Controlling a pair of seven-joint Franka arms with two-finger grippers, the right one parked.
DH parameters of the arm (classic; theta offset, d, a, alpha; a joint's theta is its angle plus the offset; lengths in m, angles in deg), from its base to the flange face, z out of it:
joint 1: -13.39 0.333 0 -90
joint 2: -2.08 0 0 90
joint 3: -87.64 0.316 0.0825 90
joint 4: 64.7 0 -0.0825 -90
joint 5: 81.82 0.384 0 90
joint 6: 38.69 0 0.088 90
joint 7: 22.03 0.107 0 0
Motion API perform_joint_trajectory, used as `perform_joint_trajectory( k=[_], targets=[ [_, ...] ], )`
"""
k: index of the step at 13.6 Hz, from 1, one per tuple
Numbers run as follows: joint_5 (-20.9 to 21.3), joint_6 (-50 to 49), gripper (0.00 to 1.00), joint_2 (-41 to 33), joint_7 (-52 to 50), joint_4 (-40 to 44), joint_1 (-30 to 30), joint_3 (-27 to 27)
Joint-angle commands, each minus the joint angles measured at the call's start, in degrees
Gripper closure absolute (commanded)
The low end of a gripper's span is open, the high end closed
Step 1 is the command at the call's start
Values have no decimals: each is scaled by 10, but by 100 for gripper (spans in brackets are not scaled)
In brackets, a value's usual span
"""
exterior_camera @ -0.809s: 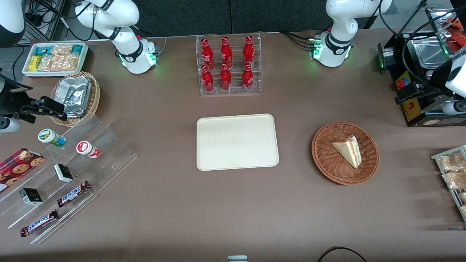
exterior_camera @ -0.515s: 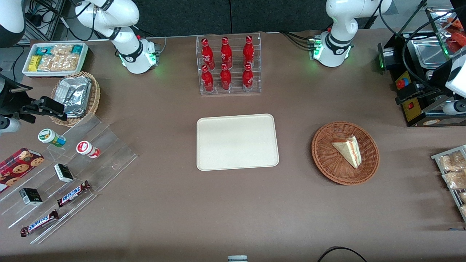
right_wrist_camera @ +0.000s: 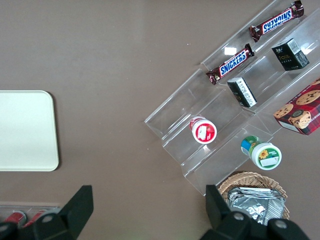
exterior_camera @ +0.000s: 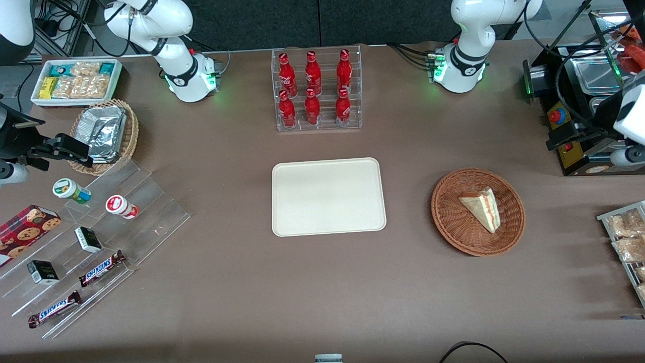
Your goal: Place sandwich from basket to tray
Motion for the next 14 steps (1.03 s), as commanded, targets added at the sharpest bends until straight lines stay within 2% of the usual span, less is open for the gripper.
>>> perform_joint_trajectory(
  k=[1,8,11,14],
  targets=[
    [8,71,0,-16,-27,-73,2,-1],
    [9,272,0,3,-206,-219,4,1],
    [9,310,0,30,-273,-237,-2,-1],
    [9,320,0,56,-278,-239,-9,-5]
  ],
)
